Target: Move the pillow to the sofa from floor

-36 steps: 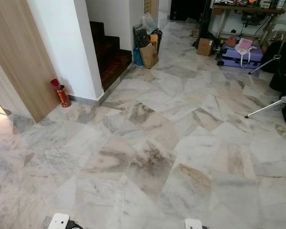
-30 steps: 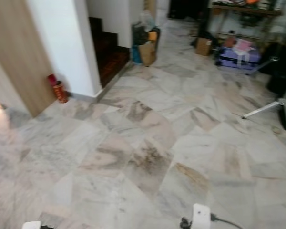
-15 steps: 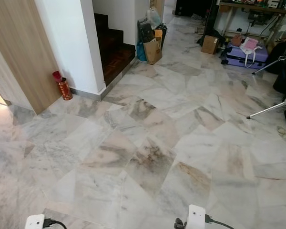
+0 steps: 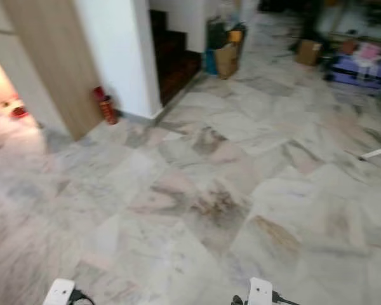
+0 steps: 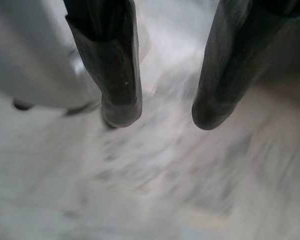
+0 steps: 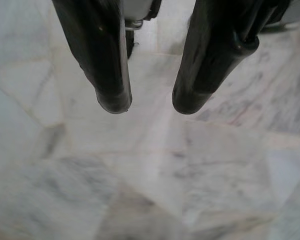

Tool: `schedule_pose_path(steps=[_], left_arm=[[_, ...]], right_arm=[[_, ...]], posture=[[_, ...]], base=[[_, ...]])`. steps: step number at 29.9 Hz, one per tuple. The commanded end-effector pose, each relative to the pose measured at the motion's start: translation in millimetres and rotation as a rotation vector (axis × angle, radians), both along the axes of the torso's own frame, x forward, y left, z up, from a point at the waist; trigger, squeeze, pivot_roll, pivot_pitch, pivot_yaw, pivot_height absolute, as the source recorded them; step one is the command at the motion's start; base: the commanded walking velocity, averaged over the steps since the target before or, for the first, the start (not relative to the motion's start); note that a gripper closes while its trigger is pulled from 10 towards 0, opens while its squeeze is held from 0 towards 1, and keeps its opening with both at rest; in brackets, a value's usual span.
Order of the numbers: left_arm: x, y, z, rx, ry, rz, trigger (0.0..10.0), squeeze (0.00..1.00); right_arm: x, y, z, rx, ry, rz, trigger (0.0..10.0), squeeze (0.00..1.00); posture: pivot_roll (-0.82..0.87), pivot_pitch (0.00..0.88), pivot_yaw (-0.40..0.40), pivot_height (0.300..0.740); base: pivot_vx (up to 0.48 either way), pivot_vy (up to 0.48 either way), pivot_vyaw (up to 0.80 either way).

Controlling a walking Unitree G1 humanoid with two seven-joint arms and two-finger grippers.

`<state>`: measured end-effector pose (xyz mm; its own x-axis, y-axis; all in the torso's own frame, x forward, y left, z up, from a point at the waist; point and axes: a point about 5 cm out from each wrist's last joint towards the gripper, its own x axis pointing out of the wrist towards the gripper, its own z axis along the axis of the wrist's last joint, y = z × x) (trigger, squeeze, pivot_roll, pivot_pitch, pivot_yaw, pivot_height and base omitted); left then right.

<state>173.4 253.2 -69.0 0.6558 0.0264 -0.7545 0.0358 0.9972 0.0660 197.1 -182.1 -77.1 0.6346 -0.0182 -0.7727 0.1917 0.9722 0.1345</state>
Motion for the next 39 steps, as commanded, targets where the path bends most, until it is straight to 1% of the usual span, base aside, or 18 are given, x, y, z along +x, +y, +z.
schedule_pose_path(steps=[1, 2, 4, 8, 10, 11, 12, 13, 17, 19, 21, 26, 29, 31, 32, 34, 39], left_arm=[[-7.6, 12.4, -0.4, -0.007, 0.019, 0.086, 10.0, 0.0], [-7.6, 12.4, -0.4, -0.007, 0.019, 0.086, 10.0, 0.0], [-8.6, 15.3, -0.2, -0.011, 0.018, 0.124, 10.0, 0.0], [-7.9, 15.2, -0.4, -0.006, 0.02, 0.142, 10.0, 0.0], [-5.1, 8.3, -2.3, -0.005, 0.024, 0.171, 10.0, 0.0], [-5.1, 8.3, -2.3, -0.005, 0.024, 0.171, 10.0, 0.0], [-2.4, -4.8, -5.8, -0.012, 0.029, 0.182, 10.0, 0.0], [-1.4, -10.4, -7.1, -0.015, 0.031, 0.185, 10.0, 0.0], [-1.8, -17.9, -9.4, -0.027, 0.034, 0.195, 10.0, 0.0], [-2.7, -20.5, -10.5, -0.034, 0.035, 0.205, 10.0, 0.0], [-2.7, -24.5, -11.4, -0.043, 0.036, 0.19, 10.0, 0.0], [-4.1, -31.0, -13.2, -0.032, 0.045, 0.133, 10.0, 0.0], [-5.1, -30.9, -13.4, -0.025, 0.045, 0.115, 10.0, 0.0], [-7.3, -22.1, -12.1, -0.001, 0.045, 0.11, 10.0, 0.0], [-7.3, -22.1, -12.1, -0.001, 0.045, 0.11, 10.0, 0.0], [-6.9, -17.1, -10.8, 0.005, 0.044, 0.129, 10.0, 0.0], [-4.5, -16.3, -9.6, 0.005, 0.038, 0.134, 10.0, 0.0]], right_arm=[[-6.2, -2.3, -2.9, -0.014, 0.021, 0.023, 10.0, 0.0], [-6.2, -2.3, -2.9, -0.014, 0.021, 0.023, 10.0, 0.0], [-6.9, -3.3, -3.2, -0.016, 0.022, 0.03, 10.0, 0.0], [-7.8, -1.9, -3.8, -0.016, 0.028, 0.048, 10.0, 0.0], [-7.5, -0.8, -3.6, -0.013, 0.024, 0.072, 10.0, 0.0], [-7.5, -0.8, -3.6, -0.013, 0.024, 0.072, 10.0, 0.0], [-7.6, -0.4, -3.7, -0.012, 0.024, 0.079, 10.0, 0.0], [-7.7, -0.1, -3.7, -0.012, 0.025, 0.081, 10.0, 0.0], [-7.8, 0.6, -3.9, -0.014, 0.027, 0.083, 10.0, 0.0], [-8.4, 2.6, -4.5, -0.013, 0.034, 0.107, 10.0, 0.0], [-8.2, 2.1, -4.3, -0.012, 0.034, 0.107, 10.0, 0.0], [-8.1, -0.2, -4.0, -0.017, 0.035, 0.109, 10.0, 0.0], [-8.0, -1.3, -3.9, -0.022, 0.037, 0.119, 10.0, 0.0], [-7.8, -1.3, -3.8, -0.024, 0.038, 0.13, 10.0, 0.0], [-7.8, -1.3, -3.8, -0.024, 0.038, 0.13, 10.0, 0.0], [-7.9, -0.3, -3.9, -0.024, 0.04, 0.141, 10.0, 0.0], [-8.8, 1.8, -4.6, -0.017, 0.044, 0.143, 10.0, 0.0]], posture=[[0.03, 0.055, 0.034, 0.74], [0.03, 0.055, 0.034, 0.74], [0.04, 0.055, 0.033, 0.74], [0.04, 0.055, 0.033, 0.74], [0.03, 0.051, 0.028, 0.74], [0.03, 0.051, 0.028, 0.74], [0.03, 0.052, 0.028, 0.74], [0.03, 0.052, 0.028, 0.74], [0.04, 0.055, 0.028, 0.74], [0.04, 0.055, 0.028, 0.74], [0.03, 0.058, 0.017, 0.74], [0.03, 0.056, 0.008, 0.74], [0.04, 0.058, 0.001, 0.74], [0.04, 0.058, -0.002, 0.74], [0.04, 0.058, -0.002, 0.74], [0.04, 0.06, -0.008, 0.74], [0.04, 0.063, -0.005, 0.74]], base=[[0.0, 0.0, 0.8], [0.0, 0.0, 0.8], [0.0, 0.0, 0.8], [0.0, 0.0, 0.8], [0.0, 0.0, 0.8], [0.0, 0.0, 0.8], [0.0, 0.0, 0.8], [0.0, 0.0, 0.8], [0.0, 0.0, 0.8], [0.0, 0.0, 0.8], [0.0, 0.0, 0.8], [0.0, 0.0, 0.8], [0.0, 0.0, 0.8], [0.0, 0.0, 0.8], [0.0, 0.0, 0.8], [0.0, 0.0, 0.8], [0.0, 0.0, 0.8]])
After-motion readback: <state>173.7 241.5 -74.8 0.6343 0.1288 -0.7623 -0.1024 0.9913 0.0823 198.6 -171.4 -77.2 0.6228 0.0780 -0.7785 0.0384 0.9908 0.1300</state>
